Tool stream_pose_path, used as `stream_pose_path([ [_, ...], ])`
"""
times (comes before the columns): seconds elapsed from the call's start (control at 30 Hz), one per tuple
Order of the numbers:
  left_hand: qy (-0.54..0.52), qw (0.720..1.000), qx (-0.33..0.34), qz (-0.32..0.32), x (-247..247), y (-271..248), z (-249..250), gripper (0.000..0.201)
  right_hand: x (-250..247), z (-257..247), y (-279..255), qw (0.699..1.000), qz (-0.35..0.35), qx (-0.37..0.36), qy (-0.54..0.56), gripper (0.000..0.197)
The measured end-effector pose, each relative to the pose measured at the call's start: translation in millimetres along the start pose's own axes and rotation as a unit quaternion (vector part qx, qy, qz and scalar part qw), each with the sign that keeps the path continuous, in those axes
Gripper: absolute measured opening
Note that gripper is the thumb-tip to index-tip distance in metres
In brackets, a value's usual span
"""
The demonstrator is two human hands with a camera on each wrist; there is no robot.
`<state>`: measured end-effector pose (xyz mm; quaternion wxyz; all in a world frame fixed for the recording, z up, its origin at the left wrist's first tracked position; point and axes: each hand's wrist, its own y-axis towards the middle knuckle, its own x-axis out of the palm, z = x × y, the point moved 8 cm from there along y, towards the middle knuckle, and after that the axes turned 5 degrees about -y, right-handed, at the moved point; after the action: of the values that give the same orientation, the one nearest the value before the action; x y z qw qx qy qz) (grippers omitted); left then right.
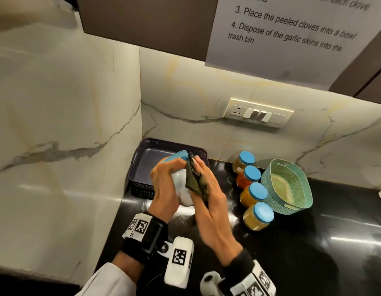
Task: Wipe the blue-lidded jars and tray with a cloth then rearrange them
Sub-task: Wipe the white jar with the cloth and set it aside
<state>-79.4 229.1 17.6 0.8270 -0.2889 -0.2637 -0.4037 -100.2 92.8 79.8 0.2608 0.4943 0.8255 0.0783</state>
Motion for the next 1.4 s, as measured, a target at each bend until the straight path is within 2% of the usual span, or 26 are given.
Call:
stream_pose_path([
  [0.1,0.009,0.998,-0.002,0.066,-5,-7,-3,0.051,-2,17,8,0.999,-0.017,0.002,-0.031,0.065],
  [0.2,0.008,0.996,-0.01,0.085,2,-18,-2,0.062,-3,23,15,0.998,-0.029,0.012,-0.06,0.082],
  [0.27,0.03,0.996,-0.011,0.081,7,-24,5,0.049,-9,22,19,0.999,-0.013,0.032,-0.009,0.083],
  [0.33,0.074,0.996,-0.02,0.038,15,-28,12,0.036,-19,29,25,0.994,-0.006,0.089,0.069,0.074],
  [0.4,0.121,0.992,-0.027,-0.024,23,-32,19,0.035,-26,35,30,0.978,-0.04,0.138,0.154,0.058],
  [0.47,0.134,0.987,-0.043,-0.079,34,-34,24,0.047,-26,38,35,0.955,-0.08,0.173,0.228,0.043],
  [0.53,0.132,0.986,-0.054,-0.081,40,-29,25,0.069,-25,38,39,0.949,-0.086,0.177,0.245,0.042],
  [0.63,0.102,0.991,-0.046,-0.073,44,-21,26,0.083,-24,22,40,0.965,-0.046,0.133,0.22,0.047],
  [0.7,0.085,0.991,-0.047,-0.088,44,-18,27,0.088,-26,6,37,0.983,0.007,0.083,0.165,0.059],
  [0.73,0.067,0.992,-0.04,-0.094,41,-17,29,0.084,-25,-1,35,0.988,0.033,0.055,0.138,0.065],
  [0.8,0.018,0.993,-0.035,-0.112,40,-16,32,0.062,-23,-16,31,0.995,0.075,-0.024,0.062,0.076],
  [0.87,0.001,0.992,-0.032,-0.123,41,-18,34,0.054,-19,-20,32,0.994,0.082,-0.069,0.003,0.076],
  [0.9,0.008,0.993,-0.028,-0.11,39,-16,33,0.059,-20,-17,36,0.996,0.073,-0.053,0.014,0.075],
  [1.0,0.044,0.997,-0.021,-0.052,30,-9,31,0.083,-17,4,54,0.991,0.014,0.092,0.1,0.059],
  [1.07,0.046,0.998,-0.026,-0.04,29,-7,32,0.088,-13,4,60,0.99,-0.005,0.102,0.098,0.05],
  [1.1,0.027,0.998,-0.025,-0.052,30,-7,36,0.077,-10,-5,60,0.993,0.005,0.078,0.086,0.053],
  [1.17,-0.026,0.995,-0.029,-0.094,32,-11,44,0.033,-9,-27,53,0.999,0.038,-0.019,0.006,0.07],
  [1.2,-0.046,0.992,-0.031,-0.114,32,-12,45,0.022,-5,-36,48,0.994,0.04,-0.089,-0.056,0.078],
  [1.23,-0.058,0.99,-0.031,-0.125,31,-12,47,0.02,-1,-41,43,0.984,0.039,-0.144,-0.099,0.081],
  [1.27,-0.054,0.99,-0.028,-0.126,29,-11,47,0.022,-1,-42,44,0.98,0.032,-0.165,-0.111,0.081],
  [1.3,-0.039,0.992,-0.023,-0.121,30,-9,47,0.027,-3,-37,50,0.985,0.016,-0.15,-0.085,0.08],
  [1.33,-0.022,0.993,-0.019,-0.113,31,-8,46,0.038,-6,-32,57,0.994,-0.002,-0.101,-0.035,0.077],
  [1.4,0.008,0.995,-0.025,-0.094,36,-4,43,0.069,-8,-18,72,0.997,-0.038,0.029,0.06,0.055],
])
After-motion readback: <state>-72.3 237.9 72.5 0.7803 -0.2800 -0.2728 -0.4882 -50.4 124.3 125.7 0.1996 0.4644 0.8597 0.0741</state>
